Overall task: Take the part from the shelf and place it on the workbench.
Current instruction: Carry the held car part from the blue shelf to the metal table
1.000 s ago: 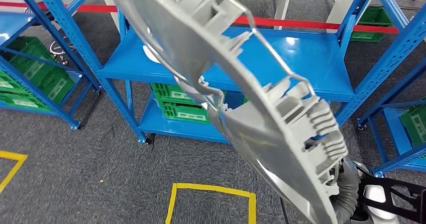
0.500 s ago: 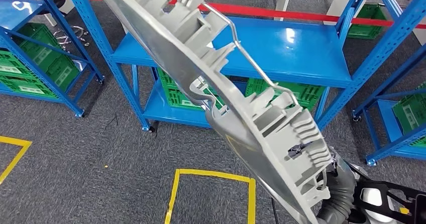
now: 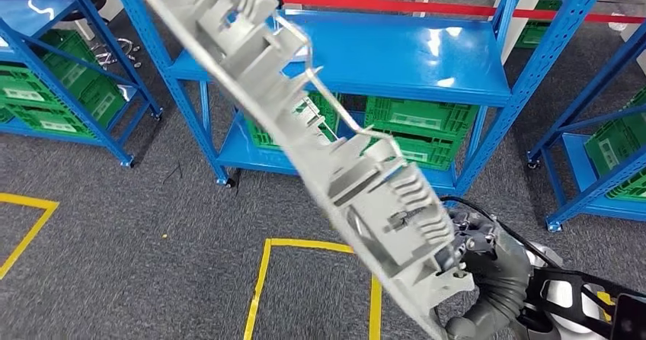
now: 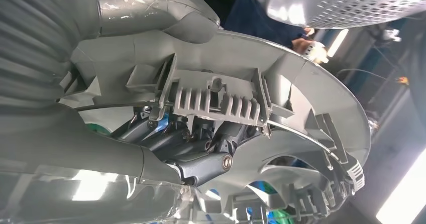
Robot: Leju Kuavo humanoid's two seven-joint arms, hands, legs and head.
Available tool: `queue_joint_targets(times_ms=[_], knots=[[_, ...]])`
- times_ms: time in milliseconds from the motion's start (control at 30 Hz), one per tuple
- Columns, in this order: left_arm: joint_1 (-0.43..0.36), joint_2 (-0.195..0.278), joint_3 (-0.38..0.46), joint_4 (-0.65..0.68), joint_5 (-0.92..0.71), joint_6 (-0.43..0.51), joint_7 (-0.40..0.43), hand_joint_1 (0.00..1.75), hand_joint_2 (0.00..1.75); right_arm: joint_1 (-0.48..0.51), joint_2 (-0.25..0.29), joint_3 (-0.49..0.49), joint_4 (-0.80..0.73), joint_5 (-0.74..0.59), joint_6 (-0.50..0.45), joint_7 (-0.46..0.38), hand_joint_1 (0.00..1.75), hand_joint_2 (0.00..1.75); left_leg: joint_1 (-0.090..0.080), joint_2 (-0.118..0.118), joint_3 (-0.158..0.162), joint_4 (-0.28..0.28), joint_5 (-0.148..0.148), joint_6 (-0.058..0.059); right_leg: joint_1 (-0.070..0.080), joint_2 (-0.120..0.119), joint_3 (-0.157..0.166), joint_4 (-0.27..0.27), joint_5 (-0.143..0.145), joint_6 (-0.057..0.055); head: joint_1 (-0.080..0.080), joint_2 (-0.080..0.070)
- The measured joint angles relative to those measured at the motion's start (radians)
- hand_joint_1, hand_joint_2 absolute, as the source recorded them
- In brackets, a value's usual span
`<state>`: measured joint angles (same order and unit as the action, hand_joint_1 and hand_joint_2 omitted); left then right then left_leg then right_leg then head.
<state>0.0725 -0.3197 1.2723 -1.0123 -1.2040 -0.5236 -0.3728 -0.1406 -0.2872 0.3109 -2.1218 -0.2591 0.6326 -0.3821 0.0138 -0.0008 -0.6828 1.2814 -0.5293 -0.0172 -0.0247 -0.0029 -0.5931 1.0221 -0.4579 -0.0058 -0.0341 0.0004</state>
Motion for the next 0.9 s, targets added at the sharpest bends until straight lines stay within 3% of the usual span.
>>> queue_joint_targets(times_ms=[33, 100, 133, 167, 267, 500, 533, 600, 633, 667, 733, 767, 800, 833, 900], knots=[[-0.004, 0.001, 0.001, 0.008, -0.004, 0.008, -0.005, 0.0, 1.75, -0.004, -0.001, 0.0, 0.0, 0.006, 0.001, -0.002, 1.61, 1.75, -0.001, -0.001, 0.055, -0.061, 0.02, 0.006, 0.0, 0.0, -0.011, 0.0, 0.011, 0.003, 0.0, 0.0], [-0.013, 0.008, 0.002, 0.026, -0.011, 0.025, -0.017, 0.0, 1.75, -0.014, -0.003, -0.002, 0.0, 0.005, 0.008, -0.006, 1.61, 1.75, -0.007, -0.005, 0.166, -0.21, 0.013, 0.021, 0.001, 0.0, -0.024, -0.001, 0.029, 0.012, 0.001, 0.0], [-0.017, 0.013, 0.003, 0.037, -0.014, 0.035, -0.023, 0.0, 1.75, -0.019, -0.003, -0.004, 0.0, 0.0, 0.014, -0.01, 1.61, 1.75, -0.012, -0.007, 0.196, -0.259, 0.002, 0.027, -0.001, -0.001, -0.026, -0.003, 0.037, 0.019, 0.001, 0.0], [-0.021, 0.018, 0.005, 0.048, -0.016, 0.044, -0.029, 0.0, 1.75, -0.024, -0.003, -0.006, 0.0, -0.004, 0.02, -0.018, 1.61, 1.75, -0.018, -0.007, 0.206, -0.283, -0.005, 0.033, -0.003, -0.002, -0.027, -0.006, 0.046, 0.026, 0.001, 0.0], [-0.024, 0.028, 0.009, 0.07, -0.023, 0.058, -0.037, 0.0, 1.75, -0.03, -0.002, -0.011, 0.0, 0.0, 0.027, -0.041, 1.61, 1.75, -0.029, -0.005, 0.194, -0.293, 0.012, 0.046, -0.009, -0.003, -0.03, -0.018, 0.068, 0.041, -0.001, 0.0], [-0.025, 0.029, 0.009, 0.072, -0.024, 0.058, -0.037, 0.0, 1.75, -0.03, -0.002, -0.012, 0.0, 0.007, 0.027, -0.047, 1.61, 1.75, -0.027, -0.004, 0.193, -0.302, 0.021, 0.05, -0.008, -0.003, -0.032, -0.018, 0.069, 0.043, -0.001, 0.0], [-0.026, 0.03, 0.009, 0.075, -0.025, 0.058, -0.039, 0.0, 1.75, -0.031, -0.003, -0.013, 0.0, 0.017, 0.027, -0.054, 1.61, 1.75, -0.025, -0.001, 0.191, -0.309, 0.031, 0.054, -0.008, -0.002, -0.037, -0.011, 0.058, 0.04, -0.001, 0.0], [-0.033, 0.031, 0.01, 0.085, -0.027, 0.057, -0.042, 0.0, 1.75, -0.036, -0.009, -0.017, 0.0, 0.041, 0.029, -0.071, 1.61, 1.75, -0.023, 0.006, 0.168, -0.322, 0.065, 0.066, -0.005, -0.001, -0.067, 0.079, -0.029, 0.024, 0.004, 0.0], [-0.036, 0.031, 0.01, 0.092, -0.029, 0.054, -0.043, 0.0, 1.75, -0.038, -0.014, -0.018, 0.0, 0.05, 0.031, -0.077, 1.61, 1.75, -0.026, 0.012, 0.142, -0.322, 0.088, 0.071, -0.004, -0.001, -0.081, 0.154, -0.073, 0.024, 0.006, 0.0], [-0.038, 0.031, 0.011, 0.099, -0.03, 0.05, -0.044, 0.0, 1.75, -0.042, -0.017, -0.018, 0.0, 0.05, 0.033, -0.079, 1.61, 1.75, -0.029, 0.022, 0.1, -0.308, 0.114, 0.07, 0.0, -0.011, -0.032, 0.142, -0.106, 0.025, 0.008, 0.0], [-0.038, 0.029, 0.014, 0.11, -0.037, 0.044, -0.045, 0.0, 1.75, -0.045, -0.025, -0.017, 0.0, 0.038, 0.037, -0.08, 1.61, 1.75, -0.03, 0.045, 0.033, -0.28, 0.161, 0.054, 0.007, -0.026, 0.074, 0.048, -0.1, 0.027, 0.009, 0.0], [-0.038, 0.029, 0.016, 0.113, -0.041, 0.043, -0.045, 0.0, 1.75, -0.047, -0.028, -0.017, 0.001, 0.031, 0.037, -0.081, 1.61, 1.75, -0.029, 0.053, 0.012, -0.266, 0.173, 0.044, 0.009, -0.033, 0.122, -0.031, -0.091, 0.017, 0.01, 0.0], [-0.038, 0.028, 0.018, 0.113, -0.046, 0.042, -0.044, 0.0, 1.75, -0.045, -0.03, -0.017, 0.001, 0.026, 0.037, -0.082, 1.61, 1.75, -0.025, 0.05, 0.008, -0.26, 0.165, 0.035, 0.007, -0.027, 0.109, -0.028, -0.079, 0.007, 0.009, 0.0], [-0.037, 0.027, 0.02, 0.113, -0.048, 0.042, -0.042, 0.0, 1.75, -0.045, -0.032, -0.017, 0.002, 0.024, 0.037, -0.084, 1.61, 1.75, -0.022, 0.04, 0.0, -0.238, 0.132, 0.028, 0.004, -0.023, 0.098, -0.029, -0.067, 0.0, 0.008, 0.0], [-0.036, 0.024, 0.023, 0.113, -0.051, 0.041, -0.039, 0.0, 1.75, -0.042, -0.033, -0.017, 0.003, 0.023, 0.037, -0.088, 1.61, 1.75, -0.013, 0.017, -0.024, -0.135, 0.024, 0.012, 0.003, -0.012, 0.072, -0.028, -0.04, -0.007, 0.005, 0.0]])
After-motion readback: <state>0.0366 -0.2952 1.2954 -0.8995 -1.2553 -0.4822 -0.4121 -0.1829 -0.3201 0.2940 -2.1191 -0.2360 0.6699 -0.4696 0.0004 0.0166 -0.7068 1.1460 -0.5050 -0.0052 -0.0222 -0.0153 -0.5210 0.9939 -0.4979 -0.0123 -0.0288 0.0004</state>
